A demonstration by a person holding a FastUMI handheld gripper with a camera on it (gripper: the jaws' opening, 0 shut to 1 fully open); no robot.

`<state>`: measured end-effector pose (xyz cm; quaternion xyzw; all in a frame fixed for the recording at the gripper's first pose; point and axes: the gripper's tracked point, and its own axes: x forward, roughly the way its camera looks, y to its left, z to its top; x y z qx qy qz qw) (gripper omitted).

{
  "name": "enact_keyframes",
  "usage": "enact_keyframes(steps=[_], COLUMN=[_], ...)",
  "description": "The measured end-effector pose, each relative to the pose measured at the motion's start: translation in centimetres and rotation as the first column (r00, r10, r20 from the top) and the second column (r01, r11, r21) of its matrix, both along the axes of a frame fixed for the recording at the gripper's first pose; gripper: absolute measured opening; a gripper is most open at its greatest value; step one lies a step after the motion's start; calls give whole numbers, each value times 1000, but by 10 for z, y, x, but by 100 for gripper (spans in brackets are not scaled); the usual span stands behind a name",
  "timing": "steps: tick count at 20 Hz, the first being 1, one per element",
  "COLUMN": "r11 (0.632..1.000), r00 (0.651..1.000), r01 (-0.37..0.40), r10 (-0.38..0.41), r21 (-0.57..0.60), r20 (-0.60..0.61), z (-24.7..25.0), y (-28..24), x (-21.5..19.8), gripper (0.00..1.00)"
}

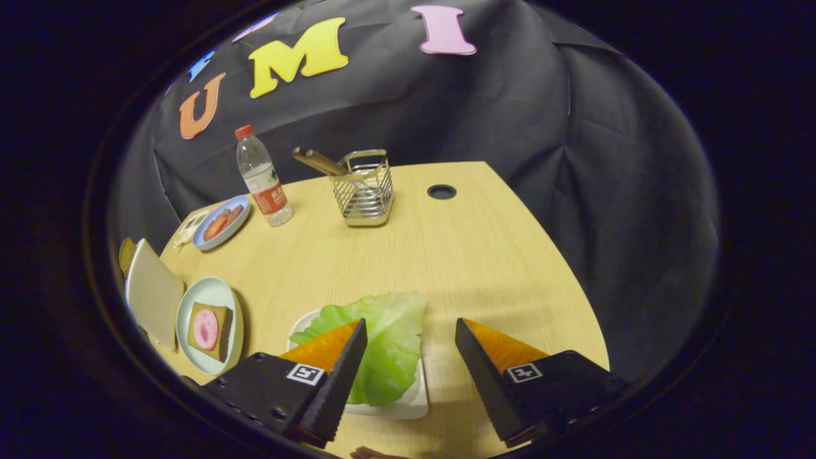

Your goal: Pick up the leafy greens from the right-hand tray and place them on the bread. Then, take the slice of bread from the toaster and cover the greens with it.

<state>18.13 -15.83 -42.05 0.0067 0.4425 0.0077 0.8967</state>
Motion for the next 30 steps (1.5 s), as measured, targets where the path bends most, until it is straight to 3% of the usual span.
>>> enact_keyframes(steps=[6,8,10,15,17,18,19,22,30], r11=[999,999,999,996,996,996,997,998,999], r00=[992,994,993,991,988,986,988,993,1000], r01=[-24,-36,-48,-68,-64,-56,-47,-45,13], r10=[26,38,47,62,56,46,37,40,-13], r21=[21,20,-2,-50,-56,-62,-60,-40,-29], r20=[-121,-105,-106,-116,-141,-158,-152,-109,-3], z=[-26,-20,-22,-25,-25,-27,-22,-8,61], y=[7,11,10,8,6,4,3,9,29], x=[7,8,9,12,6,3,2,-2,-29], gripper=[66,43,30,31,4,6,0,0,0])
